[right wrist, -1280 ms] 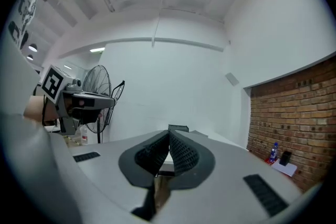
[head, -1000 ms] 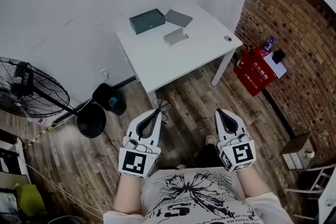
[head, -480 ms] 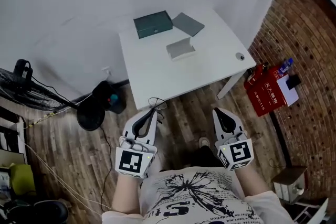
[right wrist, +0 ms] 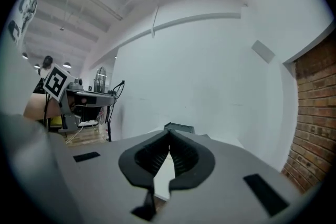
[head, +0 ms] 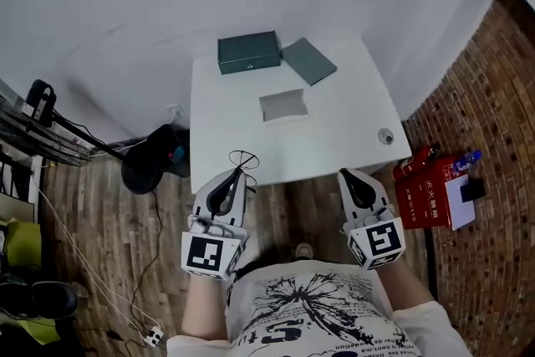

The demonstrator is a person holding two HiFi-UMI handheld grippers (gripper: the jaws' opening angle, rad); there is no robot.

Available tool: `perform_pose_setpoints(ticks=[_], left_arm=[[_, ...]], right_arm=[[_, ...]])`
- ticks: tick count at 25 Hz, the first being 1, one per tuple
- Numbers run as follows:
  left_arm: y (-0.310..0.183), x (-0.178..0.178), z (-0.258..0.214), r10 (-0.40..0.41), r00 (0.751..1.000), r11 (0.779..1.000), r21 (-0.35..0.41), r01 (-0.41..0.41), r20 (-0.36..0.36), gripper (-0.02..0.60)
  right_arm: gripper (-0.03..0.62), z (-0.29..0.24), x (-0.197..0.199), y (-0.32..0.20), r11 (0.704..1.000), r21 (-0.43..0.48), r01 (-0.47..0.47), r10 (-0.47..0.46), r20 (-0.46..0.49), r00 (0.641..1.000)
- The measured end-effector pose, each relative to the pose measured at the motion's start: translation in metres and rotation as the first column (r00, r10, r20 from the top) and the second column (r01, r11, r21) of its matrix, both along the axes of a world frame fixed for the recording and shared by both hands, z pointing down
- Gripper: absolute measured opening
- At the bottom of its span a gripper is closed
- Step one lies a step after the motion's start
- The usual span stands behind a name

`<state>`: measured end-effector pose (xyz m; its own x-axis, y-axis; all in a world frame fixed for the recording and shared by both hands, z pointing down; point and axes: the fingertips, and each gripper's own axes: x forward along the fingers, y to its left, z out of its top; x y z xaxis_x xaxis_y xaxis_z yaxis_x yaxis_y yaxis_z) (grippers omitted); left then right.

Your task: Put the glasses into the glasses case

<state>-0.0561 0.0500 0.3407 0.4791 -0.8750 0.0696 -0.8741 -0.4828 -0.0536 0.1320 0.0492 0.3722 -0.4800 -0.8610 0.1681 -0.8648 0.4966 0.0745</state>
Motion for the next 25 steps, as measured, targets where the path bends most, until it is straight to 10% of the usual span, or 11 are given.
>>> perform_pose_setpoints(ticks=[11,25], left_arm=[[-0.089,0.043,0.034,-0.029,0.99,0.996,-0.078,0.04,0.137,0.015],[-0.24,0.07,0.135,0.189,0.93,0.944,-0.318,-0.084,0.315,0.017]], right_arm=[[0.015,0.018,0.027,-0.093,0.995,-0.06,0.077,-0.077,0.005,0.997],[0.015,0.06,0.02,-0.218,0.981,-0.165,0.101,-0.108,-0.032,0.994]])
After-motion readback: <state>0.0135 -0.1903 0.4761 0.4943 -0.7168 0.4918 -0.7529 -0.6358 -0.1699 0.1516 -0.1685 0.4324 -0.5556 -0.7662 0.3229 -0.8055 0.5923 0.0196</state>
